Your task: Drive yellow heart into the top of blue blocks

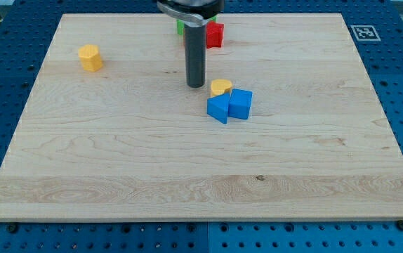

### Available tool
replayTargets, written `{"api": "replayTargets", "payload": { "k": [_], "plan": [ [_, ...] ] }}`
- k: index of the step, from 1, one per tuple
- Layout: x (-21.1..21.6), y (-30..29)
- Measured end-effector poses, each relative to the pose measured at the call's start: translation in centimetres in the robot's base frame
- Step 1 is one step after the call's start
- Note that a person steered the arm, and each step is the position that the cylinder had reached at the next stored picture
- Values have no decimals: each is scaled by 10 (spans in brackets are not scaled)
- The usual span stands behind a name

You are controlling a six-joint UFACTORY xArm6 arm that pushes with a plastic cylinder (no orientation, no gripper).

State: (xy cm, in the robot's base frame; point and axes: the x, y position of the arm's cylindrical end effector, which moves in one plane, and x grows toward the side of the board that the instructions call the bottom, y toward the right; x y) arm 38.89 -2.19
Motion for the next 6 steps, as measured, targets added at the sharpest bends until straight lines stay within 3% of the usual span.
{"api": "replayTargets", "payload": {
  "k": [4,6],
  "plan": [
    [3,56],
    [-38,-7]
  ]
}}
